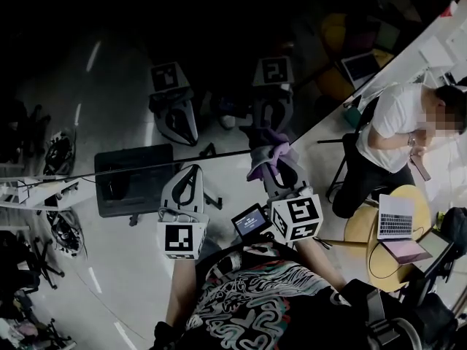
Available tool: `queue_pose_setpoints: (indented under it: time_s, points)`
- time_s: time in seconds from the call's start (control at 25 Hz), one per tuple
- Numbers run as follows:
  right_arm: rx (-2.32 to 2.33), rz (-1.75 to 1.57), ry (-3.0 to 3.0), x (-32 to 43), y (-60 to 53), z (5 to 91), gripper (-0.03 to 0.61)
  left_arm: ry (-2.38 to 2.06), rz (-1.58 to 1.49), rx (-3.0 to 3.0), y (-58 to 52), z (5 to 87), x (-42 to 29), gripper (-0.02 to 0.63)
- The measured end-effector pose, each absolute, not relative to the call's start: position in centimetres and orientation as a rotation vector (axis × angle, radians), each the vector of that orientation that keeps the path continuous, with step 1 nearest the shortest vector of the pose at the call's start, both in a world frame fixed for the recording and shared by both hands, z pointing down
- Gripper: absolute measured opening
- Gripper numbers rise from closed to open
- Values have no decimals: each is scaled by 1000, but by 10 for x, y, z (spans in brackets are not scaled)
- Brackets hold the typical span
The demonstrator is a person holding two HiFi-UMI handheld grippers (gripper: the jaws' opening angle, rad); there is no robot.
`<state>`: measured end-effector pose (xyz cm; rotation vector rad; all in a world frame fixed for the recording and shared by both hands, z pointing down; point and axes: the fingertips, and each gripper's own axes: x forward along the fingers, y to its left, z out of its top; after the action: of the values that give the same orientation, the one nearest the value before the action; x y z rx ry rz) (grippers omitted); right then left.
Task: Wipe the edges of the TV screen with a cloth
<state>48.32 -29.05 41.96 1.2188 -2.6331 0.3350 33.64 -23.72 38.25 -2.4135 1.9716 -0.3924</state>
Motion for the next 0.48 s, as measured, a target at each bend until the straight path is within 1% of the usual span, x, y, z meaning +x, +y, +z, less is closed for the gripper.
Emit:
queue_pose_setpoints:
  time_s: [0.2,0.36,0.48]
  points:
    - [1193,335,-2649,479,-289,421,110,2024,-276,-2385,-235,378,333,18]
    - [1177,341,-2655,470,-287,424,110,2017,-409,-2387,-228,388,325,18]
    - [1168,343,-2659,465,-285,424,110,2029,-395,-2381,-225,388,321,18]
